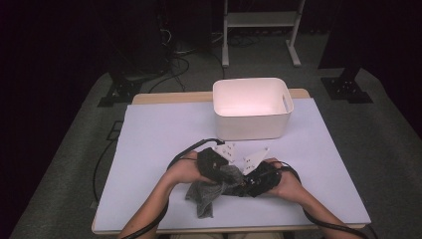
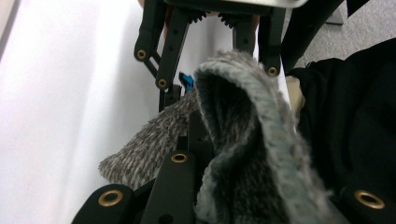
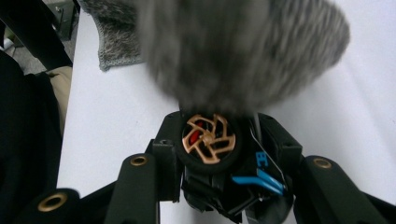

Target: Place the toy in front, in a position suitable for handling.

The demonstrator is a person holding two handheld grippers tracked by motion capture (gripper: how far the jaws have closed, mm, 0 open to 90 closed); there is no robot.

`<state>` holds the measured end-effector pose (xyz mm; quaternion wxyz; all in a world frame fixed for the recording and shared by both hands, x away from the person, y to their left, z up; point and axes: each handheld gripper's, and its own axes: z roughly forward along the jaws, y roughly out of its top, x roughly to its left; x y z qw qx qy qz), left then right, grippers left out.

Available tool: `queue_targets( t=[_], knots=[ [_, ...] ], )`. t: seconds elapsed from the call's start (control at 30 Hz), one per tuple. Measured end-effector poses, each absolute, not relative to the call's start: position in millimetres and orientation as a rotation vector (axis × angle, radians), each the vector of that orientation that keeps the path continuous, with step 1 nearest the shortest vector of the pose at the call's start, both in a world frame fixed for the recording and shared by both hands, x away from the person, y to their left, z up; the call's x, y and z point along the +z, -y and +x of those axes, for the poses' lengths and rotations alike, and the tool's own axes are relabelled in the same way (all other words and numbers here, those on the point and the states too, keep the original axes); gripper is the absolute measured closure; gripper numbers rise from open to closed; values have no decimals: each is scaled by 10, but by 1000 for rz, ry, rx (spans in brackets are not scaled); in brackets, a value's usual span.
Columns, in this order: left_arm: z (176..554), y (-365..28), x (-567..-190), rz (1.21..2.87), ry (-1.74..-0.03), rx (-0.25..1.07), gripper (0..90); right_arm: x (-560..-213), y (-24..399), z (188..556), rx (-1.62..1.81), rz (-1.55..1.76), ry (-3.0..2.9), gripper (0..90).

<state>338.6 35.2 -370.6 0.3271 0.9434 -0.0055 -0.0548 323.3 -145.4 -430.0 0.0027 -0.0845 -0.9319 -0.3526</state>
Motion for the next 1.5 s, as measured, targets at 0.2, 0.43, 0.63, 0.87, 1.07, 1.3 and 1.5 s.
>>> queue_targets(
  t=[0.2,0.43,0.63,0.87,1.07,1.3,1.5],
  knots=[
    [3397,-300,-3733,2469,14,-144,808,-4307,1478,3223,-1113,-256,2927,568],
    [3389,-585,-3735,2466,-49,-133,806,-4301,1478,3220,-1098,-244,2938,570],
    [3388,-945,-3720,2439,-129,-105,804,-4291,1478,3230,-1084,-241,2939,571],
    [3370,-1182,-3721,2430,-184,-84,804,-4237,1475,3230,-1053,-223,2965,570],
    [3379,-1357,-3737,2396,-226,-66,805,-4239,1518,3234,-1052,-236,2959,571],
    [3381,-1606,-3678,2350,-288,-47,806,-4238,1672,3247,-1070,-295,2961,570],
    [3395,-1856,-3611,2309,-356,-9,806,-4241,1761,3276,-1080,-311,2973,571]
  ],
)
